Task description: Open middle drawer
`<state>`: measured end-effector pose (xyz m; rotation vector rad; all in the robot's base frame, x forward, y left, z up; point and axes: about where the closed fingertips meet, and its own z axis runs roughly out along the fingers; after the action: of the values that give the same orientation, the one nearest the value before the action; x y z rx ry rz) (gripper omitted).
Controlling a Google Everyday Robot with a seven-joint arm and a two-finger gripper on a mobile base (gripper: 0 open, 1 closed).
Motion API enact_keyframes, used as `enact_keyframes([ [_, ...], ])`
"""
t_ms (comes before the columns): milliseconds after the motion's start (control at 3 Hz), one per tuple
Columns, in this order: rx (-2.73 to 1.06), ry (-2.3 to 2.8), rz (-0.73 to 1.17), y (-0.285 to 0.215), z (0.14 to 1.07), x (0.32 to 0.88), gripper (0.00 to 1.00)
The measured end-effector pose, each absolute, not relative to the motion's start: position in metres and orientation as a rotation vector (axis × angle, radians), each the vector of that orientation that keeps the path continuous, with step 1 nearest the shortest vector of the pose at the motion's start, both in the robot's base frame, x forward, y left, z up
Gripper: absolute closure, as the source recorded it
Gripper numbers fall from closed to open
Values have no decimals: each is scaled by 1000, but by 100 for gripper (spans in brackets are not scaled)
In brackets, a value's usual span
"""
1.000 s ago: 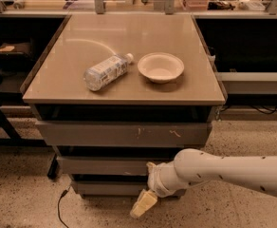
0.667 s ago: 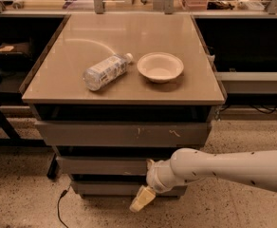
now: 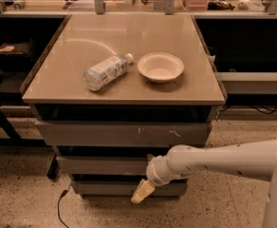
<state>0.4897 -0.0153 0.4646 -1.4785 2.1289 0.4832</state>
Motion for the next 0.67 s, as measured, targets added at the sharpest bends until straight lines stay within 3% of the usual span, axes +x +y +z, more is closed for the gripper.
enact_keyframes([
  [667,-1506,2130,441,-18,451,512,0],
])
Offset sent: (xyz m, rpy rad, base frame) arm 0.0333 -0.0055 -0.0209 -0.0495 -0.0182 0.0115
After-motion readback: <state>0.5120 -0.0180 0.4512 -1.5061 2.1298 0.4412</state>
